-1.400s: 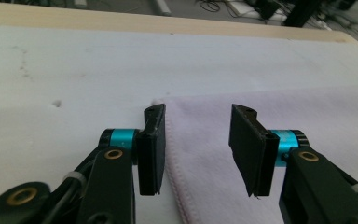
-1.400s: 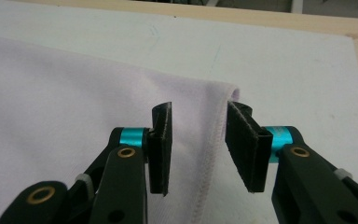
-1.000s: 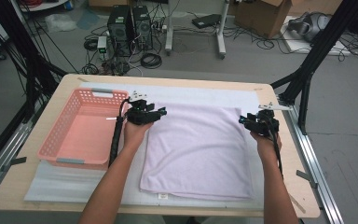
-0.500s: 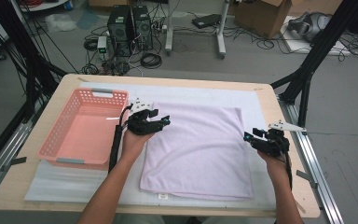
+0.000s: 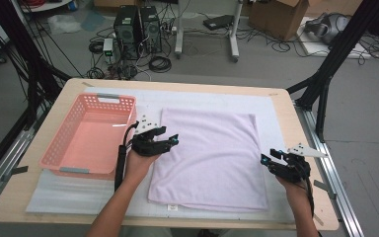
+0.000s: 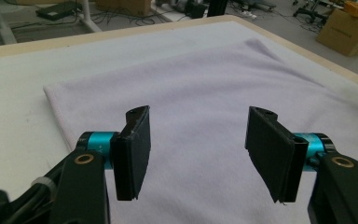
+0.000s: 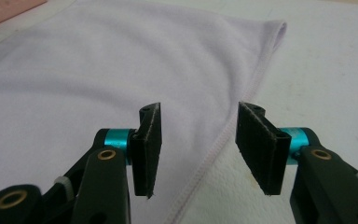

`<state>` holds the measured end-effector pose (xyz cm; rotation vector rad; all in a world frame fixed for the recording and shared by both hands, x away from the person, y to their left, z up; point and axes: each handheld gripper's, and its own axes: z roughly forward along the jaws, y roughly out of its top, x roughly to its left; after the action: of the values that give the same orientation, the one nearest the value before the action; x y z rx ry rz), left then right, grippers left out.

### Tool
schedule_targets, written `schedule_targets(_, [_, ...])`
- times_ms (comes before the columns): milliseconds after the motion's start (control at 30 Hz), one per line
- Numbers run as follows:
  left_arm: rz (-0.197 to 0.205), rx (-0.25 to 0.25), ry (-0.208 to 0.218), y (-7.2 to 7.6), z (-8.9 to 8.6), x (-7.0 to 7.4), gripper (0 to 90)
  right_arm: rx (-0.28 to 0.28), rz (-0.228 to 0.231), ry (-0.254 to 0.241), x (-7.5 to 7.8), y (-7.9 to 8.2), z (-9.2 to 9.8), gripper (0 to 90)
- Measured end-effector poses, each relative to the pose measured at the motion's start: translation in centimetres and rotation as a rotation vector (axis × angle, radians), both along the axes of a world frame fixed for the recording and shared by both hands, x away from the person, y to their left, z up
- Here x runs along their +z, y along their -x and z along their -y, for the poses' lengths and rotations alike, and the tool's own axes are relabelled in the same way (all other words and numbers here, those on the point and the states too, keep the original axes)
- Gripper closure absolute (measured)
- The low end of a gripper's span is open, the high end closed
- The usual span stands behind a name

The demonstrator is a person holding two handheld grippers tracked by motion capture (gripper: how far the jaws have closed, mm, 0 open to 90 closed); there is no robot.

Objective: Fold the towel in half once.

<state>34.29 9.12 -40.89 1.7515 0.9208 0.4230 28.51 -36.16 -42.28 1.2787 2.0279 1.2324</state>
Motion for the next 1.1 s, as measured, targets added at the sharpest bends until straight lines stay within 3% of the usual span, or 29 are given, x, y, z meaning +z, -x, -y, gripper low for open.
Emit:
schedule_targets(333, [-0.015,-0.015,-0.016,3.9,-1.0,-0.9,43.9,-0.028,-0.007,0.009,0.2,3.8,0.7,51.1])
schedule_targets(533, [-0.021,-0.021,-0.017,6.4,-2.4,-1.4,51.5,-0.007,-0.003,0.033,-0.2,6.3,-0.4,52.5])
schedule_targets(700, [-0.037,-0.011,-0.009,8.3,-3.9,-1.9,51.9,0.008,-0.003,0.048,-0.3,8.0,-1.2,53.5])
schedule_targets(900, [-0.03,-0.041,0.002,10.4,-5.0,-2.2,52.5,0.007,-0.003,0.058,-0.7,9.9,-1.5,57.7])
schedule_targets(1100, [-0.06,-0.072,-0.026,11.7,-4.9,-3.1,64.1,0.017,-0.03,0.065,-1.3,10.9,-1.5,66.3])
